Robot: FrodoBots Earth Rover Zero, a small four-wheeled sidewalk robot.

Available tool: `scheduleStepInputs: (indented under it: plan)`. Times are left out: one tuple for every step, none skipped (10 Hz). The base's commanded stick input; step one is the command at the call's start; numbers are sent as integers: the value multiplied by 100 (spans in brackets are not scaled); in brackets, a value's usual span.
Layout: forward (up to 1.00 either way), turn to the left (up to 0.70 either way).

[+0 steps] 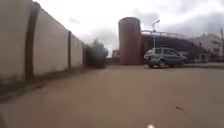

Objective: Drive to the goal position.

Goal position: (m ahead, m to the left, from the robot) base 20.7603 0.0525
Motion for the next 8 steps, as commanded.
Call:
scheduleStepInputs:
  plan:
    - [100, 0]
    - [100, 0]
    - [100, 0]
    - [100, 0]
    - [100, 0]
    - [100, 0]
    - [100, -15]
    - [100, -27]
